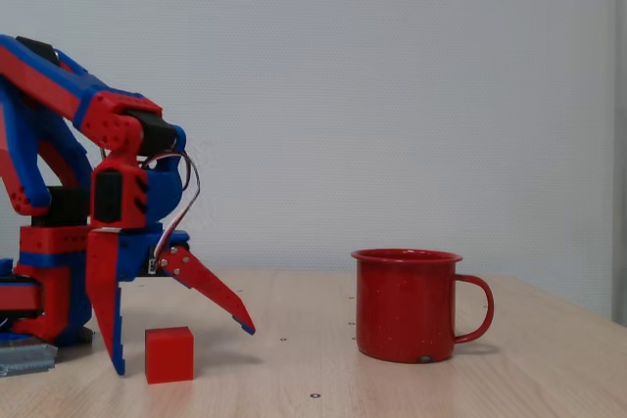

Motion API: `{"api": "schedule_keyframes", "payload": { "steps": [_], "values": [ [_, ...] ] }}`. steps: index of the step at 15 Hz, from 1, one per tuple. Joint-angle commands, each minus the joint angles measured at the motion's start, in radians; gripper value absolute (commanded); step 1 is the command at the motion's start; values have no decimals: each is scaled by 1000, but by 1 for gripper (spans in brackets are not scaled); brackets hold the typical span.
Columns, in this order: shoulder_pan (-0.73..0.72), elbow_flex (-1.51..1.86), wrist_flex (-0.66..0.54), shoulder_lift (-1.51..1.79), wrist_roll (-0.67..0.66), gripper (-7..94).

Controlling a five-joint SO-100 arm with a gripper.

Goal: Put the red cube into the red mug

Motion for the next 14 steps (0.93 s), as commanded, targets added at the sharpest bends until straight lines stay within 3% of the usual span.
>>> {"api": "schedule_keyframes", "payload": {
  "steps": [1,2,5,7,9,14],
  "values": [
    [-8,-83,-12,2,-8,53],
    [-6,-95,-25,-12,-8,53],
    [-11,-124,-32,-43,-12,37],
    [-17,-127,-32,-51,-25,19],
    [-26,-127,-6,-51,-26,10],
    [-40,-132,12,-54,-49,0]
  ]
}}
